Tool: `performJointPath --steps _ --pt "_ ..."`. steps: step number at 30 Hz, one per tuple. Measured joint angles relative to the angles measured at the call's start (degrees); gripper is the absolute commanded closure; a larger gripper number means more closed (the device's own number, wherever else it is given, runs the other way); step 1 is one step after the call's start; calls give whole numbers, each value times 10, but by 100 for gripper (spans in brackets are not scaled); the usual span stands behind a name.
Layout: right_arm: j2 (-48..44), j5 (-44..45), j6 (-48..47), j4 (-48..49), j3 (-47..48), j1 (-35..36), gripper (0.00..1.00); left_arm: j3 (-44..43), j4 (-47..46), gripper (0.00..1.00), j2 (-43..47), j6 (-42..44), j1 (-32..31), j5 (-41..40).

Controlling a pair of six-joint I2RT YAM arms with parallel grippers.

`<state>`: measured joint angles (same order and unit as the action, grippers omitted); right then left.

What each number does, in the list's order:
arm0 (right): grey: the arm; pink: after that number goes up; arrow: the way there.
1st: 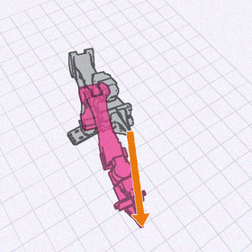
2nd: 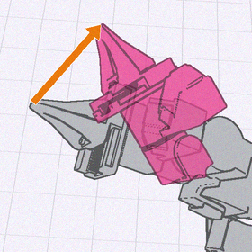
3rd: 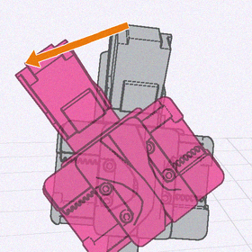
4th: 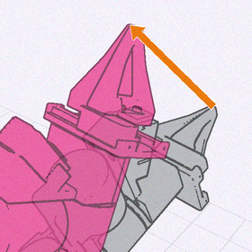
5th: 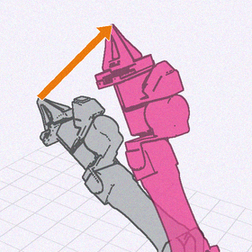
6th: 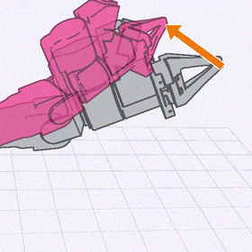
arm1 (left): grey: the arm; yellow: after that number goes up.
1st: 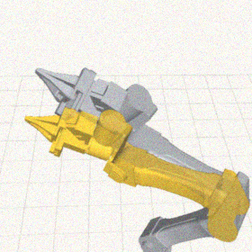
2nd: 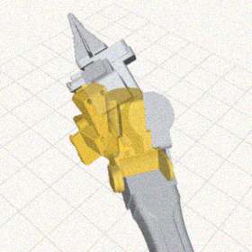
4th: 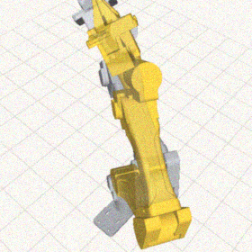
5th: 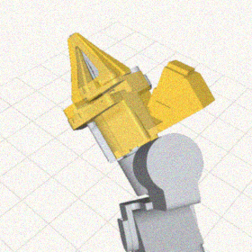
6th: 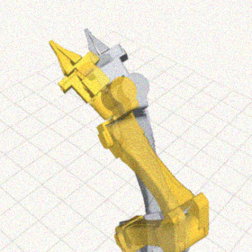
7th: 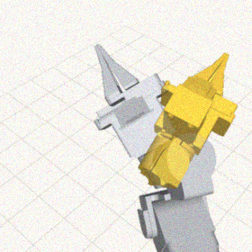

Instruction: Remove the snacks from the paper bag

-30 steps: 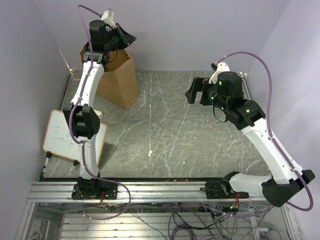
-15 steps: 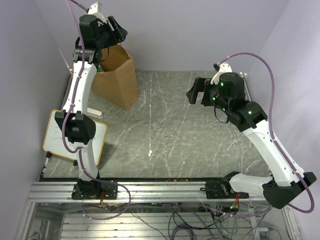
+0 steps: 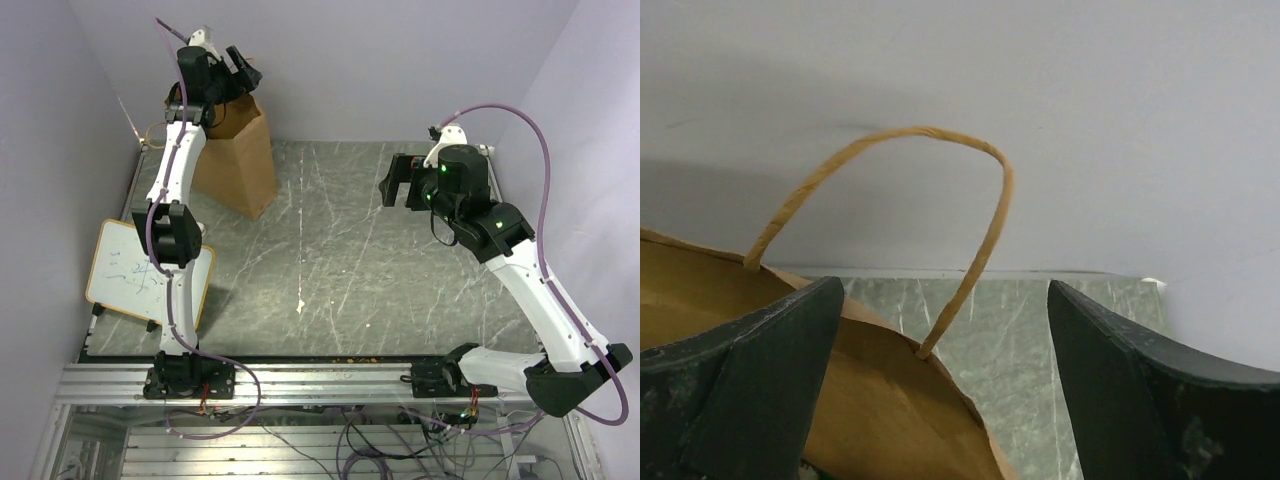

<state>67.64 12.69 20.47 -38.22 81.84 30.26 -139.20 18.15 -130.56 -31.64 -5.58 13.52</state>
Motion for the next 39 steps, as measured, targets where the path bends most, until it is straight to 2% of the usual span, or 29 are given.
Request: performJointPath --steps 7,11,16,22,24,31,39 --pt "4 11 -8 0 0 0 0 0 -34 35 -10 1 -3 6" --pt "14 12 -10 0 0 0 0 0 -35 35 -10 14 -9 0" --pt "20 12 -10 0 0 0 0 0 -33 62 -10 35 -25 -9" --pt "20 12 -9 0 0 0 0 0 -33 86 -7 45 -34 -9" --pt "19 12 -7 0 0 0 0 18 -35 91 5 42 -34 -7" --pt "19 12 5 -5 0 0 0 167 -47 93 115 7 -41 9" --pt "19 7 29 -28 0 -1 0 332 -46 93 268 -18 -101 27"
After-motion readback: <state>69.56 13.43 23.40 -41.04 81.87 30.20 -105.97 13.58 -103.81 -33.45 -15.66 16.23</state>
